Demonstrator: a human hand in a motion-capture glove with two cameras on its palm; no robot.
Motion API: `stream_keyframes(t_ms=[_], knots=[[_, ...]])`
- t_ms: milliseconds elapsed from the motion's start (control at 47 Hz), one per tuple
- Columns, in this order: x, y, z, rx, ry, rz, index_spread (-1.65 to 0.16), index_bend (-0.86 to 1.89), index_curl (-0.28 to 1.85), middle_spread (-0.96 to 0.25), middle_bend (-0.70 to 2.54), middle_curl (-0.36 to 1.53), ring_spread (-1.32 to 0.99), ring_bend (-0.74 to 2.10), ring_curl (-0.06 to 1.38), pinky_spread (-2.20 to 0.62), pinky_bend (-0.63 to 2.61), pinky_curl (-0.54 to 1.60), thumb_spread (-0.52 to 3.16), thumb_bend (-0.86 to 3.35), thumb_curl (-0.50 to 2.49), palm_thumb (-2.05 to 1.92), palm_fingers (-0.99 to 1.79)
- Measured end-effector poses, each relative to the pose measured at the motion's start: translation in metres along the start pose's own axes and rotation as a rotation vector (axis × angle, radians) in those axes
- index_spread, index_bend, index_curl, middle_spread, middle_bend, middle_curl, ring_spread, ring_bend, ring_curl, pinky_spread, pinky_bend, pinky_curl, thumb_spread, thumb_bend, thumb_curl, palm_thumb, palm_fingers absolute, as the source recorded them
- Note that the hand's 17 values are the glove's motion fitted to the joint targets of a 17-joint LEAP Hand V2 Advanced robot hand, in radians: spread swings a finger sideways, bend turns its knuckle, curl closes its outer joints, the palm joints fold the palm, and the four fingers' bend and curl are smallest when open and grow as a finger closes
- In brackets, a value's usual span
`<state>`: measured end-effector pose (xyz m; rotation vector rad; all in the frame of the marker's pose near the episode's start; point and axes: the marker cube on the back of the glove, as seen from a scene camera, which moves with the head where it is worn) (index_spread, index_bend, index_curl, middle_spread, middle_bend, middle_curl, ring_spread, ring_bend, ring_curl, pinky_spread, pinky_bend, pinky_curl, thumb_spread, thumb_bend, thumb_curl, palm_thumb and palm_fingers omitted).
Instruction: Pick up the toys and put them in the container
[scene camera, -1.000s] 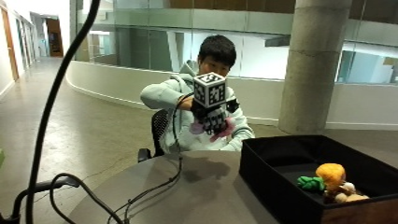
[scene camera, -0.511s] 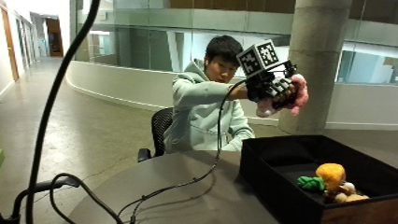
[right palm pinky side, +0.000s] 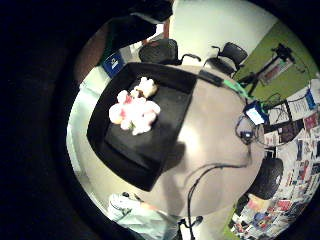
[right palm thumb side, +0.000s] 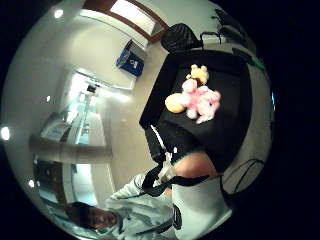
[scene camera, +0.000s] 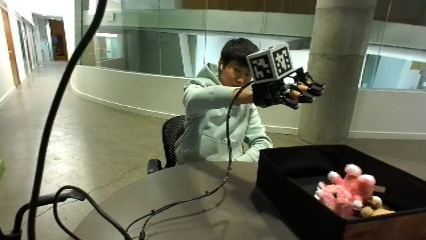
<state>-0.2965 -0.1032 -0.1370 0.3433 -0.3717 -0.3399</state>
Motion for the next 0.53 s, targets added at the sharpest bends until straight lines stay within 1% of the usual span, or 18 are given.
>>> stream_keyframes(t_ms=[85,234,362,532], knots=[[0.014,0.015,-0.021,0.042,0.044,0.004,-0.18,0.15,0.30,-0.04,0.20,0.41,-0.09,0.38,0.27,-0.03,0.83,0.37,1.22,-0.02,0.48,0.07,-0.24],[0.046,0.049,-0.051,0.092,0.087,0.025,-0.20,0.15,0.30,-0.03,0.17,0.39,-0.09,0.32,0.25,0.00,0.74,0.34,1.26,-0.02,0.43,0.06,-0.15],[0.093,0.093,-0.069,0.105,0.080,0.121,-0.20,0.18,0.32,-0.03,0.16,0.38,-0.09,0.29,0.25,0.01,0.68,0.32,1.28,-0.01,0.40,0.05,-0.09],[0.154,0.147,-0.071,0.087,0.054,0.251,-0.20,0.21,0.35,-0.03,0.17,0.37,-0.09,0.27,0.25,0.01,0.62,0.31,1.30,-0.01,0.37,0.04,-0.03]])
